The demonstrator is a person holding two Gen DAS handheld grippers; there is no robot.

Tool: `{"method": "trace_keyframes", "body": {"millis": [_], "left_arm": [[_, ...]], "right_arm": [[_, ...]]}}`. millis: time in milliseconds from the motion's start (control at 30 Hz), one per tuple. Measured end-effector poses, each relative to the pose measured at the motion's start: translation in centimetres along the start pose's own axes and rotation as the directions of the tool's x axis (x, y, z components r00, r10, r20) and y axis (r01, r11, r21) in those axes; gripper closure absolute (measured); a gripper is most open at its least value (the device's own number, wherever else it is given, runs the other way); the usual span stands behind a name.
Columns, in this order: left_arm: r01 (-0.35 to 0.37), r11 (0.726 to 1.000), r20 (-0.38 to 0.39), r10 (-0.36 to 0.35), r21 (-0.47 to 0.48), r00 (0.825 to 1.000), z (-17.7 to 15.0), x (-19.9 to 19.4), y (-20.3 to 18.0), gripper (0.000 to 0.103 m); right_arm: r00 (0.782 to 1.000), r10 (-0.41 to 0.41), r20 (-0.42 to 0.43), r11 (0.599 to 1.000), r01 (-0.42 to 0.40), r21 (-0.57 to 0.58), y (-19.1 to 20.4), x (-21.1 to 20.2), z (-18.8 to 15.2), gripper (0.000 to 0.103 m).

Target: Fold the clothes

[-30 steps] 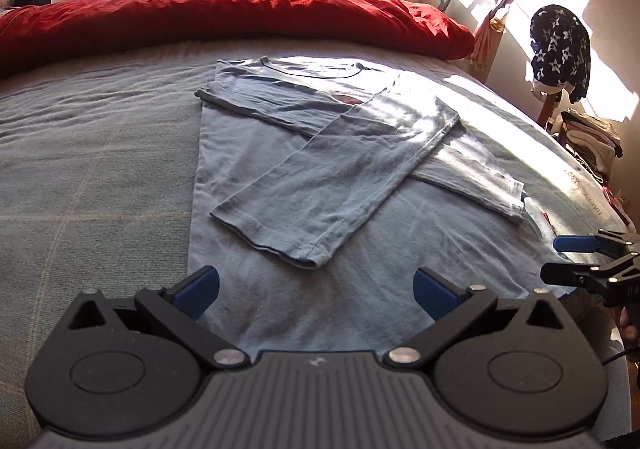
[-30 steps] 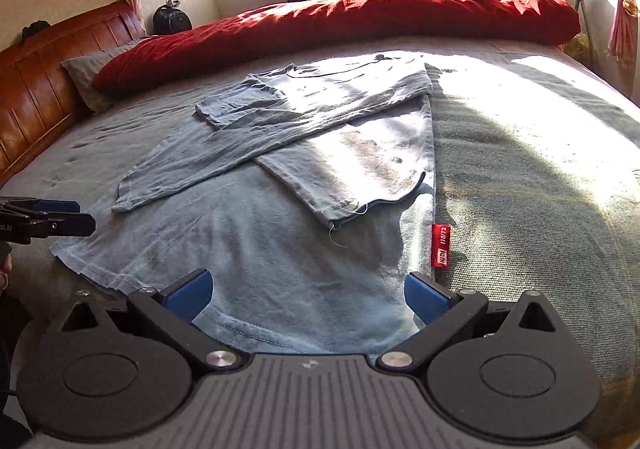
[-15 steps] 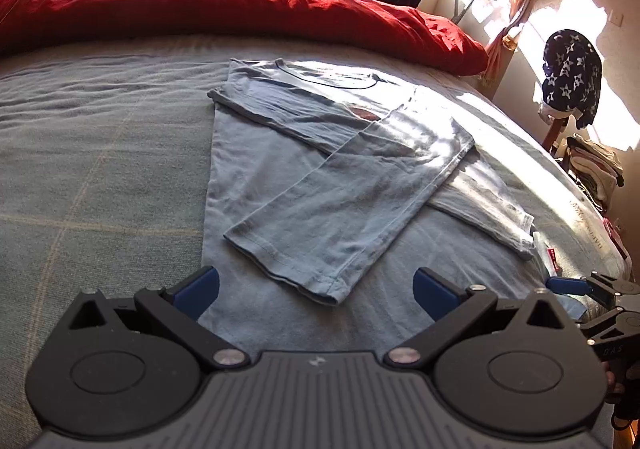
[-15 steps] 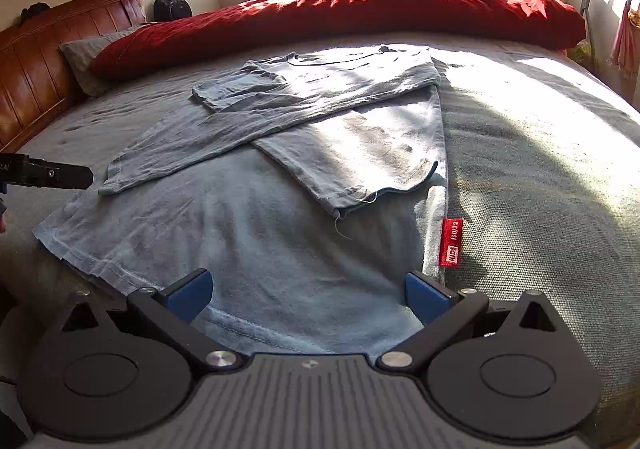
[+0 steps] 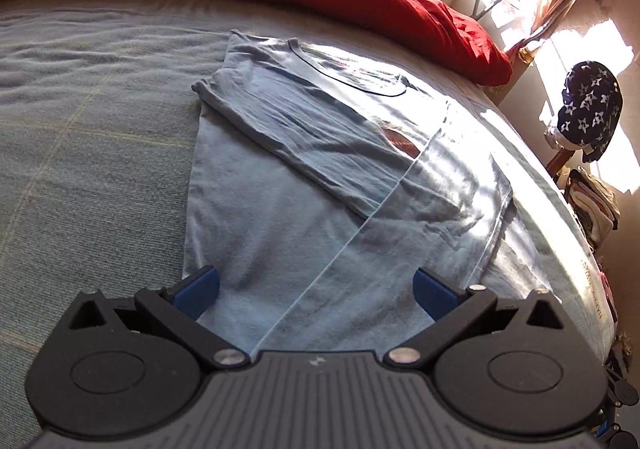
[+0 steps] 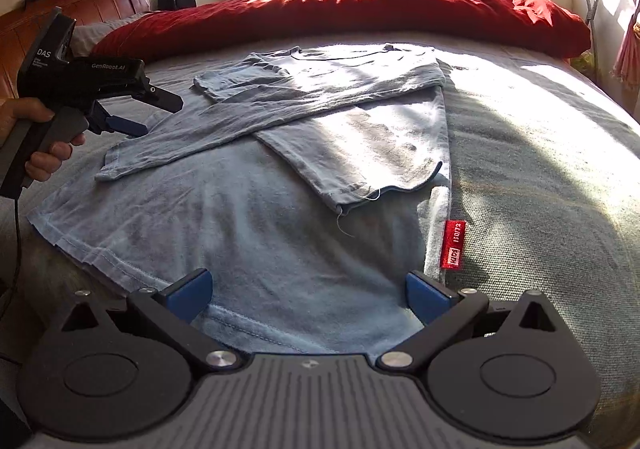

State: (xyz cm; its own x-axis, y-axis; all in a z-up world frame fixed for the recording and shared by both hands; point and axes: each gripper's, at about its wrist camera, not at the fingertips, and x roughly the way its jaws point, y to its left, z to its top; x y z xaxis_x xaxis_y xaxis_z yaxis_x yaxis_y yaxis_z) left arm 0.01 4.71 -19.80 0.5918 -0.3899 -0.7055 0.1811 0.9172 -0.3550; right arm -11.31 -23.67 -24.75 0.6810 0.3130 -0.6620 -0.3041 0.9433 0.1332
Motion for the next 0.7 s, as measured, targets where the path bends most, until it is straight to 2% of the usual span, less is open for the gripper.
{"method": "trace_keyframes", "body": {"millis": [67,200,300,400,533,700], "left_arm": [[-0.045,0.999,0.037,0.044,0.023,0.998,-0.1,-1.2,0.0,0.001],[-0.076,0.984,0.105,0.060,0.159,0.993,-0.4,-4.5,-1.8,0.001],[-0.096,0.950,0.113,0.064,0.298,0.992,-1.7,-6.0,-4.2,0.001],[-0.041,0.913,0.081,0.009,0.405,0.997,-3.5,-6.8,-6.5,0.001],[0.003,0.908,0.043,-0.023,0.418,0.999,-4.6,-6.5,-7.8,0.001],[0.103,0.925,-0.006,-0.109,0.365,0.994,-2.2,-6.0,-8.9,0.001]], "right_arm": [[1.000,0.002,0.002,1.000,-0.002,0.004,-0.1,0.0,0.0,0.000],[1.000,0.001,0.011,1.000,-0.001,0.019,-0.1,0.0,-0.1,0.000],[1.000,-0.013,0.008,1.000,0.013,0.012,0.2,0.0,0.0,0.000],[1.000,-0.019,-0.013,0.999,0.019,0.030,0.3,-0.3,0.8,0.000],[1.000,0.006,0.030,0.999,-0.007,0.034,0.0,-2.1,1.9,0.000],[0.998,0.013,0.062,1.000,-0.014,0.013,-0.5,-3.9,3.0,0.000]]}}
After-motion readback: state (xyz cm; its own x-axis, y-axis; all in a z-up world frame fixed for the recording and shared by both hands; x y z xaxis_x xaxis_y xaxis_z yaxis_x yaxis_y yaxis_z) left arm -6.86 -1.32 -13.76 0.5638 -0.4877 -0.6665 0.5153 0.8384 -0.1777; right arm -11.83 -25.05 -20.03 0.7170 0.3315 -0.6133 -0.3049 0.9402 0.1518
